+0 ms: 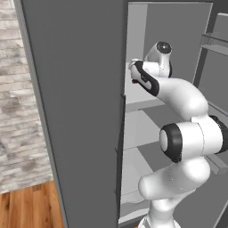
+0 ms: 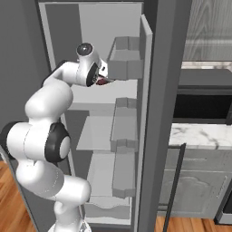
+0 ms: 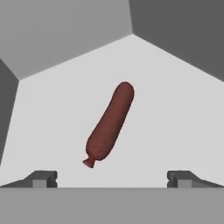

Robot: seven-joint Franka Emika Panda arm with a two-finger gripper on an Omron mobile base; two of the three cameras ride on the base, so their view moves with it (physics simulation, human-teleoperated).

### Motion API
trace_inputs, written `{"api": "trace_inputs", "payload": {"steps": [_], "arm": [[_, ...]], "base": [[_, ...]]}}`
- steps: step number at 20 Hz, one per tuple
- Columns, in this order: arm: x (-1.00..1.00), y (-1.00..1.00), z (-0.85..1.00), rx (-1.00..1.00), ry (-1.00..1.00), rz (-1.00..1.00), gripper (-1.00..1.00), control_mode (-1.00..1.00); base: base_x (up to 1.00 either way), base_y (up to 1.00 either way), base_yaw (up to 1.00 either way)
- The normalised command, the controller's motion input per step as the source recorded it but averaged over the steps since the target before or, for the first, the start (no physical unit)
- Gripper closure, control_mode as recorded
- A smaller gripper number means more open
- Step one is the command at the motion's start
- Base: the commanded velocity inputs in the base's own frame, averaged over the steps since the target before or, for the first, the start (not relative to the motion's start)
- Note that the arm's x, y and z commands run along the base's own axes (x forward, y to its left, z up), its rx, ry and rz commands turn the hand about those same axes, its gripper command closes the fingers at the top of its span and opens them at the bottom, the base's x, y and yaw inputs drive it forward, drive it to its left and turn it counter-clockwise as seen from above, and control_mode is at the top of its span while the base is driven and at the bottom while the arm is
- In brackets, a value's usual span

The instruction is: Retrieve the sausage and cheese from the fridge and place them on the cutting board on the counter.

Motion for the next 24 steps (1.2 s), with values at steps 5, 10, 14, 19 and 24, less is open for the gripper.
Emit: {"api": "trace_inputs", "payload": {"steps": [5, 10, 14, 19, 24], "arm": [[0.09, 0.0, -0.03, 0.0, 0.01, 0.0, -1.0, -1.0], [0.0, 0.0, -0.12, -0.01, 0.01, 0.0, -1.0, -1.0], [0.0, 0.0, -0.18, -0.01, 0.02, 0.0, -1.0, -1.0], [0.03, 0.0, -0.06, 0.0, 0.0, 0.0, -1.0, -1.0], [0.2, 0.0, -0.04, 0.0, 0.03, 0.0, -1.0, -1.0]], "base": [[0.0, 0.0, 0.0], [0.0, 0.0, 0.0], [0.0, 0.0, 0.0], [0.0, 0.0, 0.0], [0.0, 0.0, 0.0]]}}
